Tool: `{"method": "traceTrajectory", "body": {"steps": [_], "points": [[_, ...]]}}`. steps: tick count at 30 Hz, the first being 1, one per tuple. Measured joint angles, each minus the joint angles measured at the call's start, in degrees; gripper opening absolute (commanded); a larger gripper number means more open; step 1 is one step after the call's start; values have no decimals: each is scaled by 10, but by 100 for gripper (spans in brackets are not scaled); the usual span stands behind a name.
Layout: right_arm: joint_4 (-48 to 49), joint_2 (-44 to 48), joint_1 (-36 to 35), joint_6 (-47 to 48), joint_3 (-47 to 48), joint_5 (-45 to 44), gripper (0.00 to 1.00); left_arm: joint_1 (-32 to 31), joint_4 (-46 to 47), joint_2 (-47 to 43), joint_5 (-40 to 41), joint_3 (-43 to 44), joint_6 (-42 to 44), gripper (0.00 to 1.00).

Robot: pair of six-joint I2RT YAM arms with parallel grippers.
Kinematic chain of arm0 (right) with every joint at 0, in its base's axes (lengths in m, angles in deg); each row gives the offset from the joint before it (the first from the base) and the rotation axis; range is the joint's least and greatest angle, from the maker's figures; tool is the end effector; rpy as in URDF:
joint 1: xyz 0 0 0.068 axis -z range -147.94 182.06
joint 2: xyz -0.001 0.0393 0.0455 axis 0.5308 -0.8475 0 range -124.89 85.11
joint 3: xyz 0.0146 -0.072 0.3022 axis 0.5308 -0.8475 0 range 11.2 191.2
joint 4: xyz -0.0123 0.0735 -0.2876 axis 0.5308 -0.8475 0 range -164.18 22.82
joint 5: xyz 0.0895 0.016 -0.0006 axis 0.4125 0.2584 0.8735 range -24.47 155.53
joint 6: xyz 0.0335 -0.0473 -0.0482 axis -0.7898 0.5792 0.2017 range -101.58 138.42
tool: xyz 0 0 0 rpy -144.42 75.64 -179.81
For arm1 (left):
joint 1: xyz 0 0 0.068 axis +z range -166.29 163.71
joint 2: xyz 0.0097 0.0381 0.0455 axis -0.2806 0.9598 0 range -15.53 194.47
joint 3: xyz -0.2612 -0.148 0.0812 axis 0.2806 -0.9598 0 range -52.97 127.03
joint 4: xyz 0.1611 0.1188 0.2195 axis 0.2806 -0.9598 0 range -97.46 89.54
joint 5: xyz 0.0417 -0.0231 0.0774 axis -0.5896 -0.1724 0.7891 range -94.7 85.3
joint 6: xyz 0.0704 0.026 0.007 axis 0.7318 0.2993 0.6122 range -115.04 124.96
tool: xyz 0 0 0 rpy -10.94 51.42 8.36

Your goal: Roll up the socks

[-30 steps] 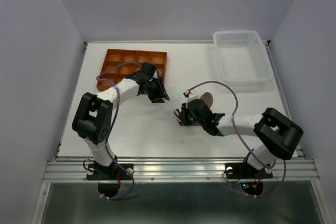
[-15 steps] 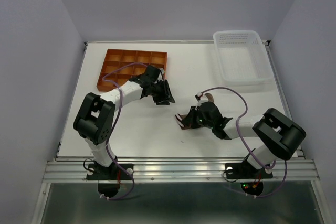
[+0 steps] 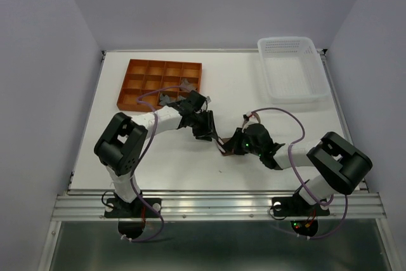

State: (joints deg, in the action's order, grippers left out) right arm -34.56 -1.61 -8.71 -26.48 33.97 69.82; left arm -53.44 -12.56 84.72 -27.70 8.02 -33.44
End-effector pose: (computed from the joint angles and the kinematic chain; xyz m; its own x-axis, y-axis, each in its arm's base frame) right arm 0.2227 0.1982 0.1173 -0.7728 0.2630 -0.5775 -0.2176 0.7450 0.6305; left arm 0.3147 -0.2695 0.1760 -0.9540 0.0054 -0.2999 0.2013 0.7526 -0.6270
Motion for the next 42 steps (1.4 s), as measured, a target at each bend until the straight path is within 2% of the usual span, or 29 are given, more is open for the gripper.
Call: {"method": "traceTrajectory", "body": {"steps": [7,16,18,21,22,23,24,25,30,36,42], "points": [[1,-1,3,-4,0,1,1,-22,23,31,-3,-2,-5,45],[5,-4,3,3,0,12,5,-30,40,71,9,26,-15,40],[6,-4,3,7,0,17,7,-34,42,76,10,32,-16,34],[6,-4,3,14,0,24,11,-38,43,83,12,38,-18,19],[7,-4,3,16,0,26,19,-39,45,85,12,39,-17,13],[7,-4,3,18,0,28,22,-41,46,87,12,39,-16,4],[7,-4,3,20,1,29,25,-42,46,87,12,39,-17,0],[7,-4,3,23,2,31,33,-42,47,87,13,39,-16,0],[-28,-1,3,52,27,37,46,-47,40,87,29,45,-13,0],[-105,86,3,73,31,32,48,-49,5,87,69,64,-3,0],[-214,191,3,78,31,-37,43,-49,-36,87,102,82,12,0]]}}
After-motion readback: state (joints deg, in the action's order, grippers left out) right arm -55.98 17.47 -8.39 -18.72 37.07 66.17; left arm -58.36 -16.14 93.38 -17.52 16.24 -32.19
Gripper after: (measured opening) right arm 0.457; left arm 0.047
